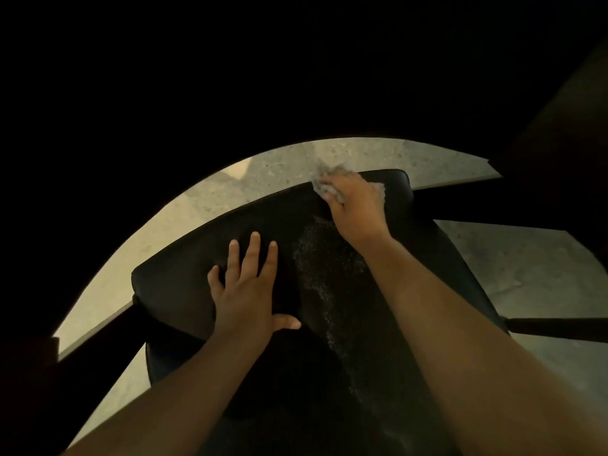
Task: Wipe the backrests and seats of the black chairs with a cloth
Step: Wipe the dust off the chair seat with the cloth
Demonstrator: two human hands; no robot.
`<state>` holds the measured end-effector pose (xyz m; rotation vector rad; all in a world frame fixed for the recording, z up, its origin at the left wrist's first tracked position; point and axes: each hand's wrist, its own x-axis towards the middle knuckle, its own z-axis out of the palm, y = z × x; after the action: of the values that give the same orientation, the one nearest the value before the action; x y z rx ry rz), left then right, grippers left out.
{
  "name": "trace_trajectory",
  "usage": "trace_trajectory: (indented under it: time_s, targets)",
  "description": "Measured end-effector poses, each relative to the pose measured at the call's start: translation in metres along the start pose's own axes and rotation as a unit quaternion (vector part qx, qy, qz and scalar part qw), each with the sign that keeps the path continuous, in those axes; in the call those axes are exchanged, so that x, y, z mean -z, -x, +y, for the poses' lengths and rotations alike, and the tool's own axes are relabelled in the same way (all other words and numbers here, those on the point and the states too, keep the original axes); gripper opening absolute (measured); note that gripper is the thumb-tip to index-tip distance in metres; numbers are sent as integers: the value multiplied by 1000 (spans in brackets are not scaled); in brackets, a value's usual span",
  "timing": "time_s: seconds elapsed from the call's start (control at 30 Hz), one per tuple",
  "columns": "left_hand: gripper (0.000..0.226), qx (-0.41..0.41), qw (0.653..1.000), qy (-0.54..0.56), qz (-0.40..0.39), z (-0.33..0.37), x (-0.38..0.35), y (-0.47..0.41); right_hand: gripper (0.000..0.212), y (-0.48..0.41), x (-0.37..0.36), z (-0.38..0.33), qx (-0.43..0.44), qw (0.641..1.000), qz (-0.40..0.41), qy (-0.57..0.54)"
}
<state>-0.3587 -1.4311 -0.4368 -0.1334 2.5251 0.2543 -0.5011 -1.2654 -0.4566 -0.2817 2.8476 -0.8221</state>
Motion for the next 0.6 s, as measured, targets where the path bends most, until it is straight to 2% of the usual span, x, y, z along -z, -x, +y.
trace_trajectory:
  time_s: [0.1,0.17,0.2,0.27,0.37,0.47,0.53,0.6]
  targets:
    - [126,7,1000,-4,-2,1,0,0,33,37,16,0,34,995,-62,-74]
    - [126,6,1000,-3,3,1,-1,0,30,66,29,-1,22,986,-103,-130]
    - [126,5,1000,-1,7,1,-1,0,29,77,35,1,10,984,-96,-152]
    - [125,1,1000,0,11,1,-1,1,29,85,47,6,-26,986,-27,-163]
    - [125,0,1000,-1,13,1,-1,1,28,64,55,28,-50,991,82,-95]
    - [126,1,1000,-1,13,2,-1,0,46,36,42,49,-103,993,64,-8]
    - [126,0,1000,3,15,2,-2,-1,45,36,25,52,-124,988,61,72]
    - [126,-2,1000,5,14,1,-2,-1,36,49,17,44,-110,989,87,49]
